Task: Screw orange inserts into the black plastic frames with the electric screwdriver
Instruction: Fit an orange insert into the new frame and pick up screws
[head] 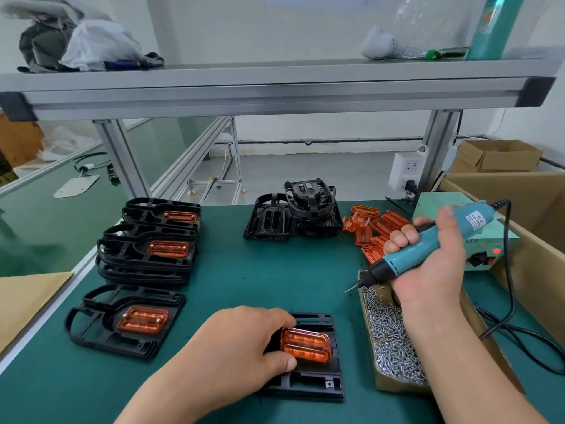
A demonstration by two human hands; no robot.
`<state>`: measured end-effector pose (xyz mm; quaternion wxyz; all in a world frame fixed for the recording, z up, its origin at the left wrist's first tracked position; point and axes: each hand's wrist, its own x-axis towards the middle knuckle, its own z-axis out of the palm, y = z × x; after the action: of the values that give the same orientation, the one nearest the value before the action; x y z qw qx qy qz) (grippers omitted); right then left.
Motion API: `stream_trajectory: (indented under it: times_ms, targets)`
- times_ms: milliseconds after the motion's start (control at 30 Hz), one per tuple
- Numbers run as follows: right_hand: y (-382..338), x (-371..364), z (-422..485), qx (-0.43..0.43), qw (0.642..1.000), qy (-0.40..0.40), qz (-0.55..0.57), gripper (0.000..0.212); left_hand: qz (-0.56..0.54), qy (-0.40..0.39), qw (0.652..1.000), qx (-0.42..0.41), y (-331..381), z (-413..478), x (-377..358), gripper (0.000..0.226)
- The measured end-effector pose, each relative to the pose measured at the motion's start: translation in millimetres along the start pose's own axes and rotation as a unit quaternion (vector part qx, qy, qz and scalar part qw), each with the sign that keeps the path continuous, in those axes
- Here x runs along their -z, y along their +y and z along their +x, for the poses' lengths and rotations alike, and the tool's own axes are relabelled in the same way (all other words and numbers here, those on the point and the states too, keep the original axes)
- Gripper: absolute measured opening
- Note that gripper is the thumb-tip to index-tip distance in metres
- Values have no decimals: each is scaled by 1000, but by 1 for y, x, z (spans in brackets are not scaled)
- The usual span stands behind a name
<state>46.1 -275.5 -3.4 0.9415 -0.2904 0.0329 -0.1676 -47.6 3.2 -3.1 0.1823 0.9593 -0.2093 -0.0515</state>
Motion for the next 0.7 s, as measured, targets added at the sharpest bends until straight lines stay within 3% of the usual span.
stream_trajectory:
  times_ms: [133, 300, 433, 700]
  targets:
    - [0, -1, -1, 0, 1000, 5, 1, 36, -7, 3, 1000, -10, -2, 0, 1, 63]
    - [0, -1, -1, 2, 1000, 6, -1, 35, 28, 14, 998, -52, 1, 5, -2, 33]
    - [0, 1, 0, 2, 1000, 1, -1, 36, 93, 14, 993, -66, 9, 10, -15, 31]
    - [1, -1, -2, -1, 1000, -5, -2, 36, 155, 2, 988, -29, 16, 19, -24, 24]
